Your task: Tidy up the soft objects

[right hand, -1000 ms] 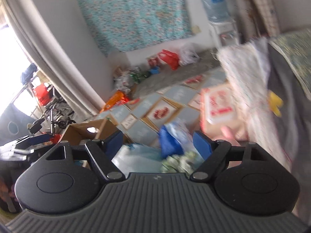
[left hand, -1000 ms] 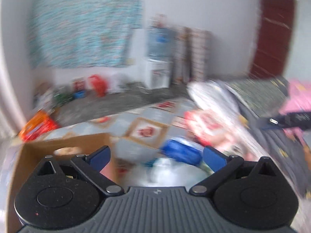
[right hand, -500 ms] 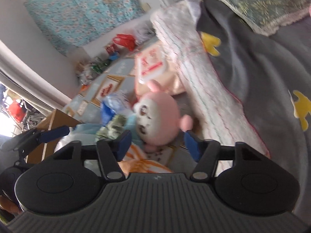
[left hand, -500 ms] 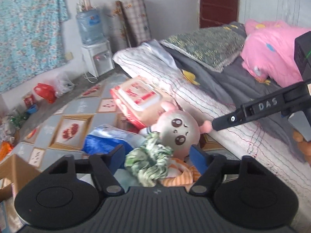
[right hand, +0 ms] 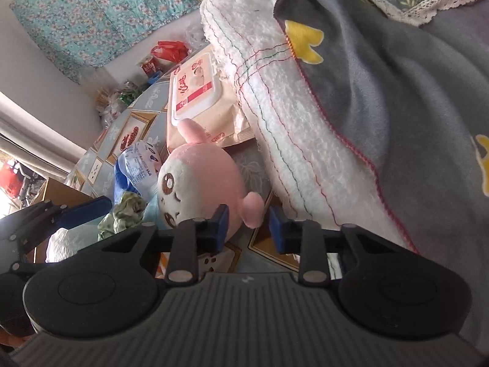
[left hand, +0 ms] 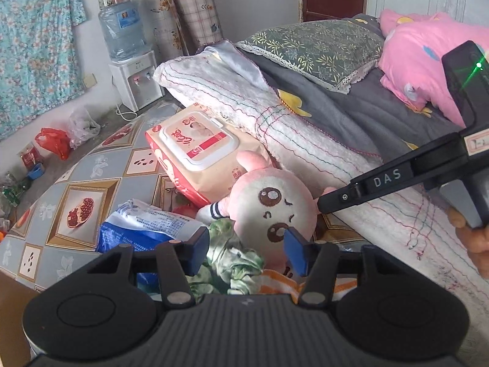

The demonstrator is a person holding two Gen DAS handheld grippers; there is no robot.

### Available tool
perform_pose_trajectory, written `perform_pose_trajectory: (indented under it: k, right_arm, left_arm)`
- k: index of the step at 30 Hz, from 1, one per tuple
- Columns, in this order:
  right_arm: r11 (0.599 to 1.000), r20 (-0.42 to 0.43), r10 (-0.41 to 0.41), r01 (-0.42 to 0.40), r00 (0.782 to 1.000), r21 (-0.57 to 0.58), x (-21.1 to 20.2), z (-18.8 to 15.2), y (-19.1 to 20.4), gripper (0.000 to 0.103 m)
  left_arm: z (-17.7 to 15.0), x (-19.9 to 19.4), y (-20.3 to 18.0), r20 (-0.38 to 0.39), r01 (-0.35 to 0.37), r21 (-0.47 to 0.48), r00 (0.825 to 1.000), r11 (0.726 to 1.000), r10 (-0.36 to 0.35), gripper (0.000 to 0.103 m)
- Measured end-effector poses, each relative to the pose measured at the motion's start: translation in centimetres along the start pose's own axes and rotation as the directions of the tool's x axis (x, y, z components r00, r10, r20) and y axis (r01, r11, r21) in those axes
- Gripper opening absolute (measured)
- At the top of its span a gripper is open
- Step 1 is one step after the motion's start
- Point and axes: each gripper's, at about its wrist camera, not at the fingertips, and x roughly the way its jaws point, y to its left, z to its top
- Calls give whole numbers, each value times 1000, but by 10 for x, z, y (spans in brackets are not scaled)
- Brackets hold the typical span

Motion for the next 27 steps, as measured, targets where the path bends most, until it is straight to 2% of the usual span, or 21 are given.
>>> perform_pose_trajectory:
  k: [2,5,7,8,9,14,19,27]
  right_arm:
    - [1000,7,7,-7,1000,-6,3,1,0,12]
    - [999,36,19,-18,999,-43,-1,2,4,10]
    - [997,58,30,-26,998,-69,-6,2,9,9]
    - [996,68,35,-29,997,-85,-9,3,12,9]
    - [995,78,39,-31,996,-98,-11,3,15,9]
    - [989,102,77,-63,992,-135,-16,7,26,8]
    - [982,120,127,-107,985,-158,-22,11,37,8]
    - [970,138,185,-158,973,-187,-30,17,56,8]
  left_arm:
    - [1,4,0,-4,1,0,1000,1000,-1,56]
    - [3,8,-2,-7,-1,10,1000,1000,1,57]
    - [5,11,-4,-17,-1,24,1000,1000,1,69]
    - [6,13,-6,-26,-1,30,1000,1000,1,78]
    - [7,15,-8,-29,-1,33,1000,999,2,81]
    - [13,26,-17,-63,-5,53,998,999,8,82]
    - [18,33,-21,-58,-34,61,998,998,38,79]
    - [25,20,-16,-8,-30,15,1000,999,30,60]
